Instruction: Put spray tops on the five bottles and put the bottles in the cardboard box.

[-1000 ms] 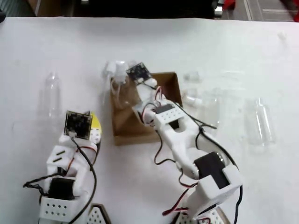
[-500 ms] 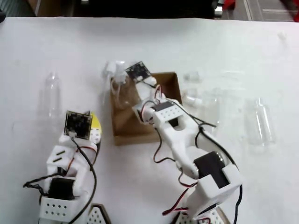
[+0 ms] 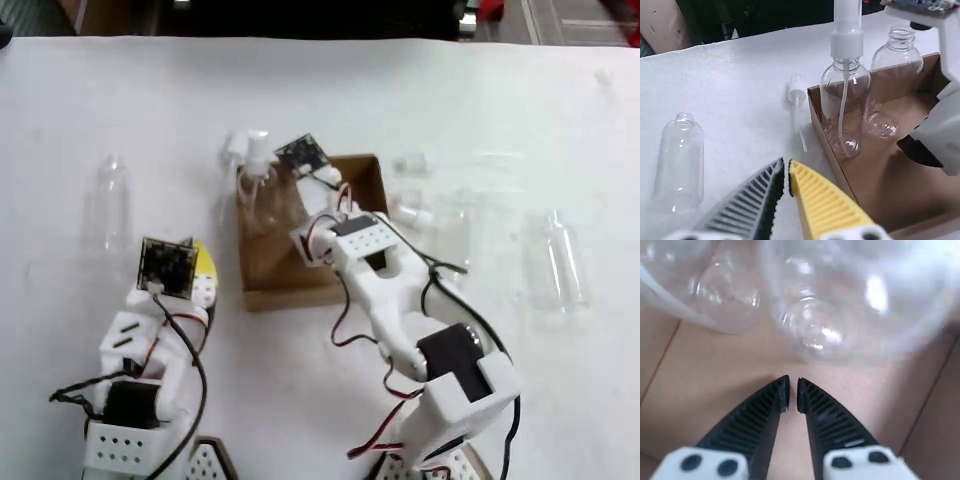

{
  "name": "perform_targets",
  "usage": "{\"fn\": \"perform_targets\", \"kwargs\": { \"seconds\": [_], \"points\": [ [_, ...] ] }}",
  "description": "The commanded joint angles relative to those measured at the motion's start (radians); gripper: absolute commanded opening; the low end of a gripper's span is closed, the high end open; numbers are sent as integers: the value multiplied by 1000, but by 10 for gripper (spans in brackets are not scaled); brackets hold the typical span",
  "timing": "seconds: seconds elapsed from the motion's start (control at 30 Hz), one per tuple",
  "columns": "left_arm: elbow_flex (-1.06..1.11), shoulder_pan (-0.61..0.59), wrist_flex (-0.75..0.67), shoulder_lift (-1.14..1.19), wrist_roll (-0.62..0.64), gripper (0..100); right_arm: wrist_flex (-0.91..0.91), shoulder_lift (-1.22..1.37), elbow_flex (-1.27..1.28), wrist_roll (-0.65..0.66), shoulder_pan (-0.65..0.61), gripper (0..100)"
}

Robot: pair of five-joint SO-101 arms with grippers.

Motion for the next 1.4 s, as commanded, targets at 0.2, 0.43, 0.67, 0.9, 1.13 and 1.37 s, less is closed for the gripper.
{"fn": "perform_targets", "kwargs": {
  "seconds": [0.2,0.43,0.67,0.9,1.13,1.37],
  "points": [
    [-46,-7,11,-4,-9,24,4,-24,-44,17,-31,17],
    [-49,-13,17,-4,-5,24,-31,-153,35,8,-90,17],
    [-51,-13,17,-4,-5,24,-239,-334,281,-28,-104,17],
    [-72,-96,17,-4,3,24,-283,-397,348,60,-206,17],
    [-77,-186,17,-4,104,24,-331,-295,265,64,-213,17],
    [-77,-185,15,-4,106,24,-331,-174,161,58,-213,17]
  ]
}}
